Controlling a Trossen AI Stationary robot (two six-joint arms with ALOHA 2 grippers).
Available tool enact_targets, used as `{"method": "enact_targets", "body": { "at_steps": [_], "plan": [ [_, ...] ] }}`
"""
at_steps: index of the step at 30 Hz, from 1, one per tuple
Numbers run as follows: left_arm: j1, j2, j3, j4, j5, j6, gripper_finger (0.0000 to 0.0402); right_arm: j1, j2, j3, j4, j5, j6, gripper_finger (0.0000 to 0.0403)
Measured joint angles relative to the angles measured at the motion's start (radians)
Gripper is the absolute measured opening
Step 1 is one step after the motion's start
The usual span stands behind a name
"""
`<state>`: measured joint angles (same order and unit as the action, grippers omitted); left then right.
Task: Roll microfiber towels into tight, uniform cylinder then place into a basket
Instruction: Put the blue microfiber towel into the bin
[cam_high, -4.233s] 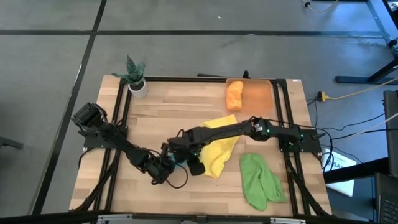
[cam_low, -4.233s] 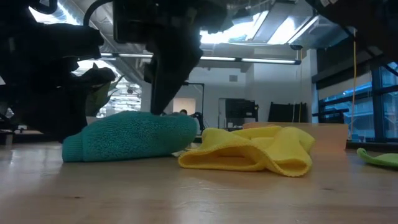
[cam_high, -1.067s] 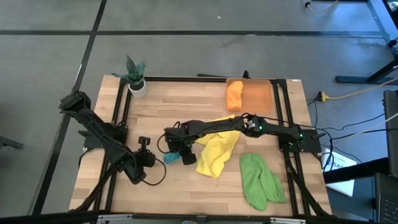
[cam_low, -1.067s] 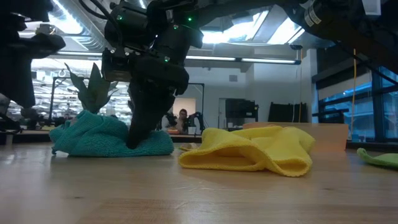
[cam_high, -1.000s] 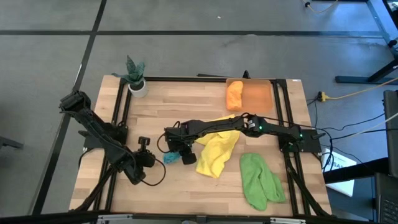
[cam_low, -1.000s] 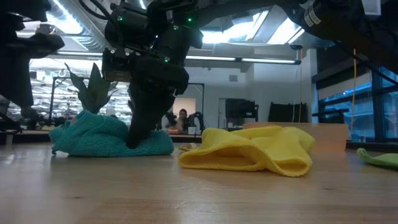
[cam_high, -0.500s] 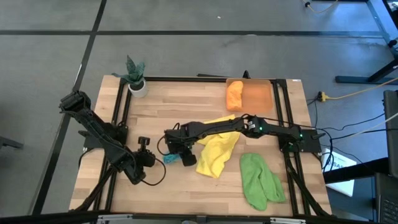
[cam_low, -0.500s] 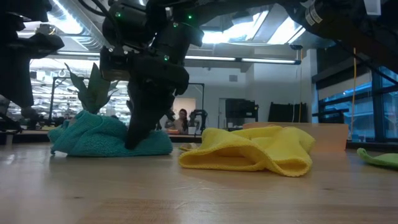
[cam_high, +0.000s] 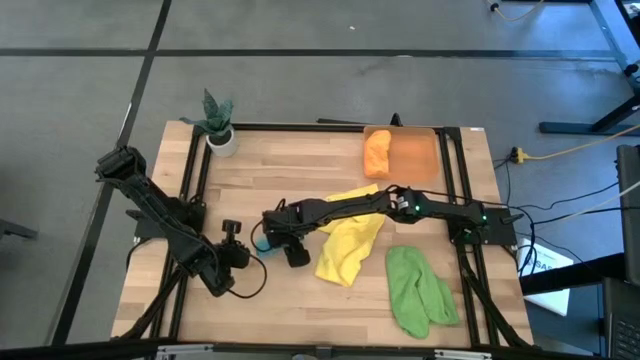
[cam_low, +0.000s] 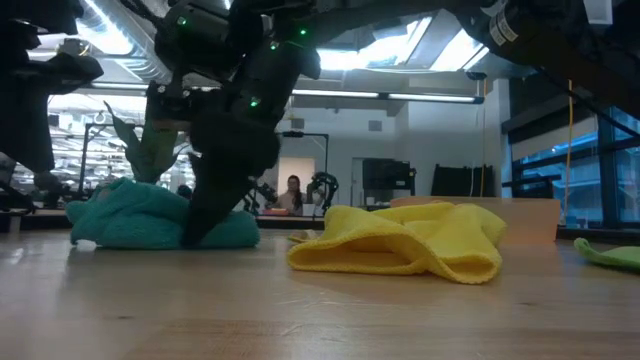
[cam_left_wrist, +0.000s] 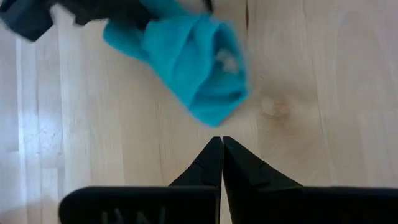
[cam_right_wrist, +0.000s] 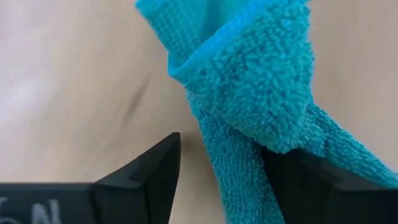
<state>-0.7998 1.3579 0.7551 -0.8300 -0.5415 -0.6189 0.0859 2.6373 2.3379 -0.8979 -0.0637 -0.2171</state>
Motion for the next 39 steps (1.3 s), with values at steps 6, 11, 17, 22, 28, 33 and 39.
{"method": "enact_targets", "body": {
  "at_steps": [6,11,17,22,28,33,39],
  "plan": [
    [0.0,0.0,0.0,0.0,0.0,0.0,0.0004,0.0,0.009,-0.001,0.008,0.1,0.034,0.0193],
    [0.0,0.0,0.0,0.0,0.0,0.0,0.0004,0.0,0.015,-0.001,0.011,0.114,0.057,0.0164],
    [0.0,0.0,0.0,0.0,0.0,0.0,0.0004,-0.001,0.015,-0.002,0.013,0.146,0.058,0.0107],
    [0.0,0.0,0.0,0.0,0.0,0.0,0.0004,-0.005,0.015,-0.002,0.01,0.167,0.058,0.0045],
    [0.0,0.0,0.0,0.0,0.0,0.0,0.0004,-0.003,0.015,-0.002,0.007,0.202,0.062,0.0012],
    [0.0,0.0,0.0,0.0,0.0,0.0,0.0004,0.003,0.008,0.009,-0.041,0.357,0.077,0.0012],
    [-0.001,0.0,0.0,0.001,0.0,0.0,0.0004,0.003,-0.004,0.014,-0.113,0.463,0.1,0.0012]
  ]
}}
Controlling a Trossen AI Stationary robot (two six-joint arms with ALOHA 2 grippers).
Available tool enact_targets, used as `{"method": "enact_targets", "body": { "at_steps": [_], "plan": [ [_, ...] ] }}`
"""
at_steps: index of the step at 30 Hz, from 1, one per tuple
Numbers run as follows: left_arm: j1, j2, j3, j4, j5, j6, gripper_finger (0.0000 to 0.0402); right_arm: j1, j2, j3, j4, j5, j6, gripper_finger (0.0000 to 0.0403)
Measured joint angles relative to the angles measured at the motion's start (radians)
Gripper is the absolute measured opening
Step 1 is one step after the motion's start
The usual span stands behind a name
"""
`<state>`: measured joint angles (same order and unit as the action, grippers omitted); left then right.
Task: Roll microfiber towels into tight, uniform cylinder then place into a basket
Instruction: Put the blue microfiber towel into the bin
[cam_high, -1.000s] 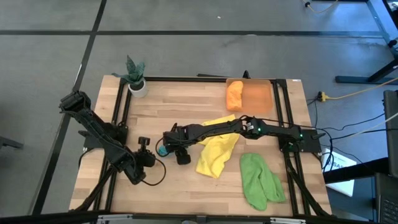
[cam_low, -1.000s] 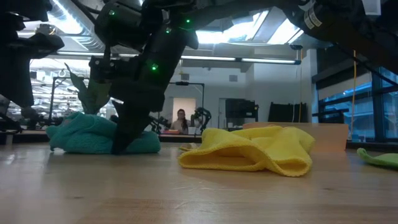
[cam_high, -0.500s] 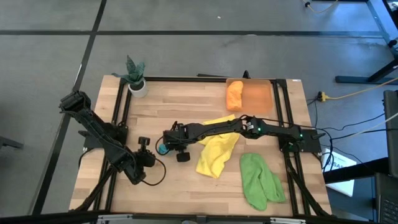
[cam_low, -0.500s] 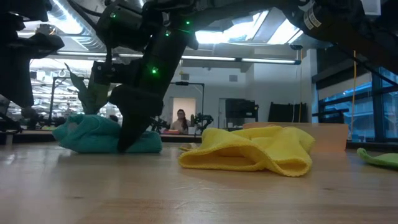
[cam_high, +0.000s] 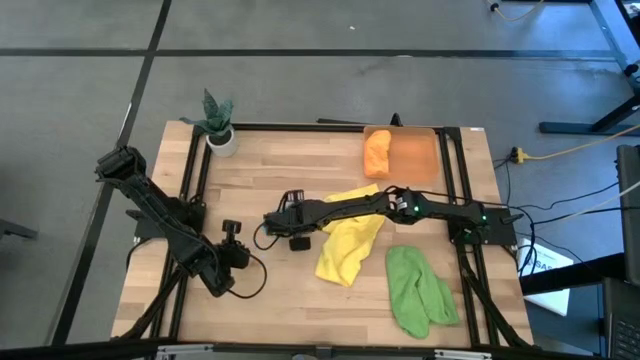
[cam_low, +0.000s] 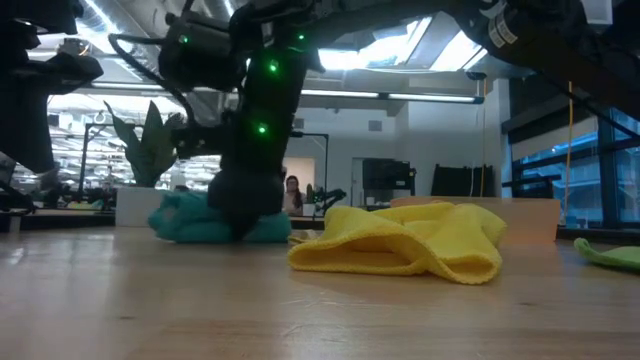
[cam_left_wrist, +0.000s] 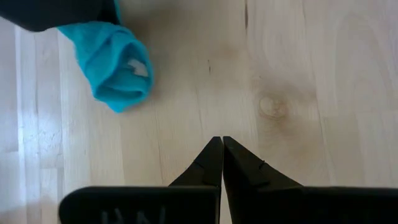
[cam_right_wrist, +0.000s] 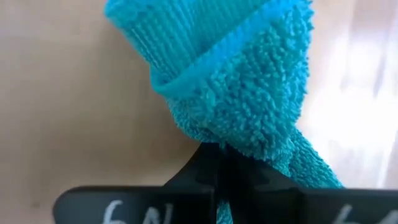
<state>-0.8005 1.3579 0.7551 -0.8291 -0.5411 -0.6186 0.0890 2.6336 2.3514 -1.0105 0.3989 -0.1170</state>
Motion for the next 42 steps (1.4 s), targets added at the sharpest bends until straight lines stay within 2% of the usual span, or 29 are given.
{"method": "enact_targets", "body": {
  "at_steps": [20,30,42],
  "plan": [
    [-0.001,0.0,0.0,0.0,0.0,0.0,0.0004,-0.032,-0.144,0.001,-0.244,0.263,0.245,0.0012],
    [0.0,0.0,0.0,0.0,-0.022,0.0,0.0004,-0.102,-0.197,0.001,-0.56,0.443,0.528,0.0012],
    [0.036,0.0,0.0,0.009,-0.122,0.027,0.0004,-0.25,-0.311,-0.049,-0.56,0.41,0.528,0.0012]
  ]
}}
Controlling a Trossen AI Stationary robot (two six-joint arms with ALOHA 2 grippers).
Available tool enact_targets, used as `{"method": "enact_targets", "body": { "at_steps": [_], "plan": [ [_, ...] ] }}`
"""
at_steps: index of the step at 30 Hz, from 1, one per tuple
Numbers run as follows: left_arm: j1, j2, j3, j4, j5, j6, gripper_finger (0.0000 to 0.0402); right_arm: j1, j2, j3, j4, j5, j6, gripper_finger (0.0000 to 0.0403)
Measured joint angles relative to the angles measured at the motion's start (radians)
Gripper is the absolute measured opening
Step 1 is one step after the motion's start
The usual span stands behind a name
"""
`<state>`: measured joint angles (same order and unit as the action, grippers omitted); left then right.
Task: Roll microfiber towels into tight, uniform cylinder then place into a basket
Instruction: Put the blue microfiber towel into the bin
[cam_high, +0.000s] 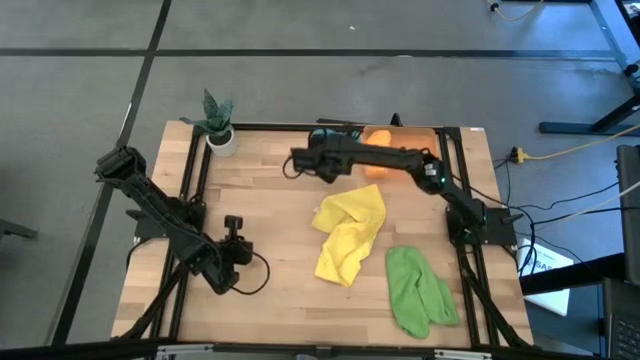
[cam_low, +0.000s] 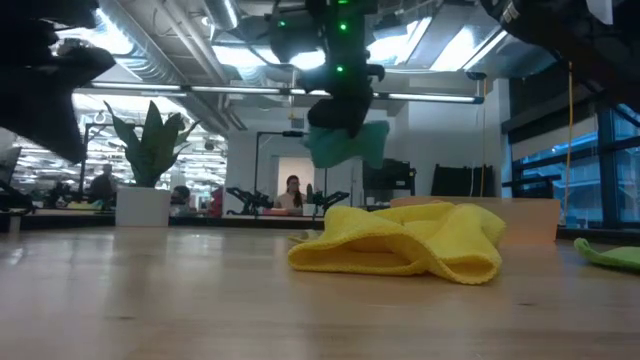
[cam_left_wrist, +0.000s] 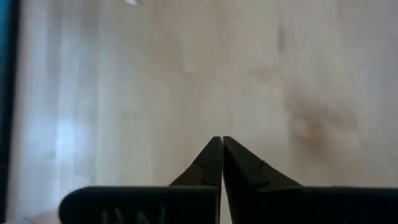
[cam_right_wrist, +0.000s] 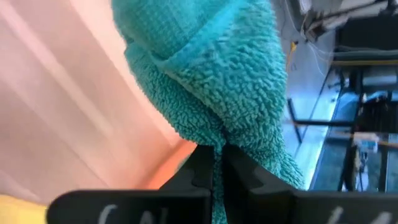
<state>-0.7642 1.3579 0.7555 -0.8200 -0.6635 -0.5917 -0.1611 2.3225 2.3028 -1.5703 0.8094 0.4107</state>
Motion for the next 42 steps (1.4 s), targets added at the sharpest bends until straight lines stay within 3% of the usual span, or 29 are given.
{"method": "enact_targets", "body": {
  "at_steps": [6,12,19,24,30,38,42],
  "plan": [
    [0.055,0.0,0.0,0.002,-0.133,0.037,0.0004,-0.078,-0.155,-0.229,0.0,-0.01,0.06,0.0012],
    [0.126,0.0,0.0,0.03,-0.2,0.109,0.0004,-0.146,-0.384,-0.528,0.0,-0.007,0.254,0.0012],
    [0.192,0.0,0.0,0.192,-0.273,0.317,0.0004,-0.227,-0.574,-0.808,0.02,0.005,0.471,0.0012],
    [0.225,0.0,0.0,0.317,-0.269,0.443,0.0004,-0.277,-0.587,-0.967,0.126,-0.024,0.524,0.0012],
    [0.235,0.0,0.0,0.351,-0.261,0.494,0.0004,-0.328,-0.587,-1.106,0.344,-0.072,0.494,0.0011],
    [0.235,0.0,0.0,0.351,-0.26,0.495,0.0004,-0.385,-0.569,-1.183,0.635,-0.12,0.38,0.0011],
    [0.235,0.0,0.0,0.351,-0.259,0.497,0.0004,-0.402,-0.525,-1.183,0.693,-0.143,0.343,0.0011]
  ]
}}
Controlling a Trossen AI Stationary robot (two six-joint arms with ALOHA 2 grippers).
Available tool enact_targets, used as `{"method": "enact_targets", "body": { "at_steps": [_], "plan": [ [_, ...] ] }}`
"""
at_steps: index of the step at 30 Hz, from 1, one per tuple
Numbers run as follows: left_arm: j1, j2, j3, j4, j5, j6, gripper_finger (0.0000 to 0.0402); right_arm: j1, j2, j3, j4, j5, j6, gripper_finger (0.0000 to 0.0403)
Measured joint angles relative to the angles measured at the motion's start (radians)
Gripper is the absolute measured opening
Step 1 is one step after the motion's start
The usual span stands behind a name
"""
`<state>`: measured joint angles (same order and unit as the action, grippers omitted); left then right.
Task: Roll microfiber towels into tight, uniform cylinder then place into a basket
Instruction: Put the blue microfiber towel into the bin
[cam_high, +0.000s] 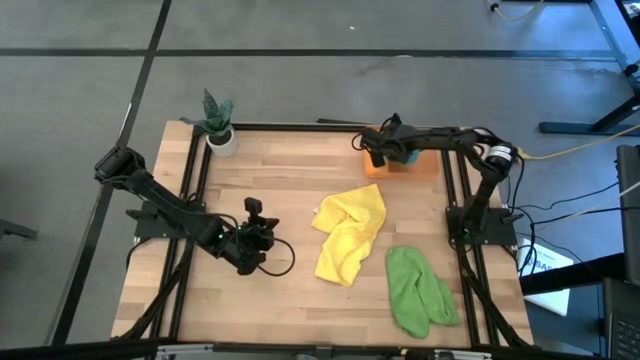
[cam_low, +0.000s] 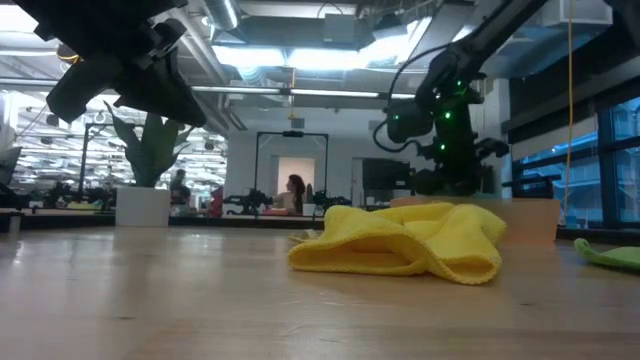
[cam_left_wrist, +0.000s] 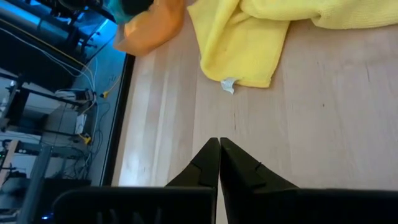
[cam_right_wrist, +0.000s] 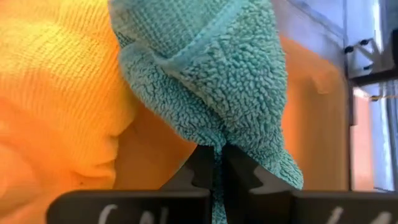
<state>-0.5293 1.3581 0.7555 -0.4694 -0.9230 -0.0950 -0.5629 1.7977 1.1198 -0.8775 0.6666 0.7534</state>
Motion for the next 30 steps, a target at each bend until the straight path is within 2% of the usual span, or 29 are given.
{"method": "enact_targets", "body": {
  "at_steps": [13,19,26,30],
  "plan": [
    [0.0,0.0,0.0,-0.016,0.0,0.032,0.0004,-0.022,0.034,-0.001,-0.146,0.015,0.076,0.0012],
    [0.0,0.0,0.0,-0.016,0.0,0.046,0.0004,-0.022,0.042,0.0,-0.067,-0.038,0.05,0.0011],
    [0.0,0.0,0.0,-0.016,0.0,0.046,0.0004,-0.022,0.114,0.0,0.002,-0.115,-0.016,0.0012],
    [0.0,0.0,0.0,-0.016,0.0,0.047,0.0004,-0.021,0.119,0.0,0.016,-0.122,-0.006,0.0013]
  ]
}}
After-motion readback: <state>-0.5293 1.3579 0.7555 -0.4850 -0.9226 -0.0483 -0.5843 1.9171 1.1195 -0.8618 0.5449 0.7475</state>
